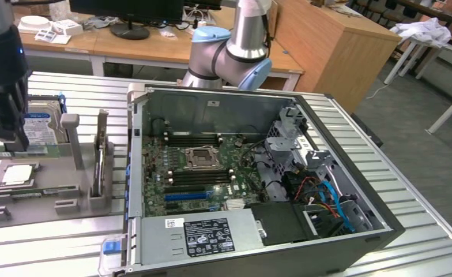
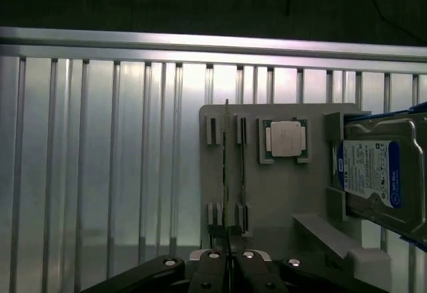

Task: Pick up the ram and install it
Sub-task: 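Pick up the ram and move it above insertion slot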

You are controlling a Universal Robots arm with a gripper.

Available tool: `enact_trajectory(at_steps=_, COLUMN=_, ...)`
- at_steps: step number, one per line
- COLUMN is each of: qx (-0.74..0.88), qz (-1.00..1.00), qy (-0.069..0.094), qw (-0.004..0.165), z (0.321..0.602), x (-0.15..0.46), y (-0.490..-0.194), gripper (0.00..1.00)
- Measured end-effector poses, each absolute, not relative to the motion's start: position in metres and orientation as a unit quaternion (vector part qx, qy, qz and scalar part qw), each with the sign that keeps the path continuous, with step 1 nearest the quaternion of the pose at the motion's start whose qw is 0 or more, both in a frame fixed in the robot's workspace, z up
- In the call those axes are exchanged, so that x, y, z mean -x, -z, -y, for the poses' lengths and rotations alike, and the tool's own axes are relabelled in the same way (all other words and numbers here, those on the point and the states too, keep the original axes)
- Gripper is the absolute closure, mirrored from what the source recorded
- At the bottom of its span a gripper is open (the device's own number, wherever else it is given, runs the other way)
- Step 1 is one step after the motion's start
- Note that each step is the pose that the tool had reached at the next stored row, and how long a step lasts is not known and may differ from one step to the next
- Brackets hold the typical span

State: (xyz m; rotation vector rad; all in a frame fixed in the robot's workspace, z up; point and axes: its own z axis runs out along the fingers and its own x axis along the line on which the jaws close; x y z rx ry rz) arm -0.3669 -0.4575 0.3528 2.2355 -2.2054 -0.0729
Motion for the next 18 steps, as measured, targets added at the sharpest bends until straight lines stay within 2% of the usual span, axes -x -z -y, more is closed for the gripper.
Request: enact_trajectory(at_steps=18, qx=-0.708, qz=0.706, qy=0.023, qw=0.000, z=0.457, x=0.367, y=-0.392, gripper=0.88)
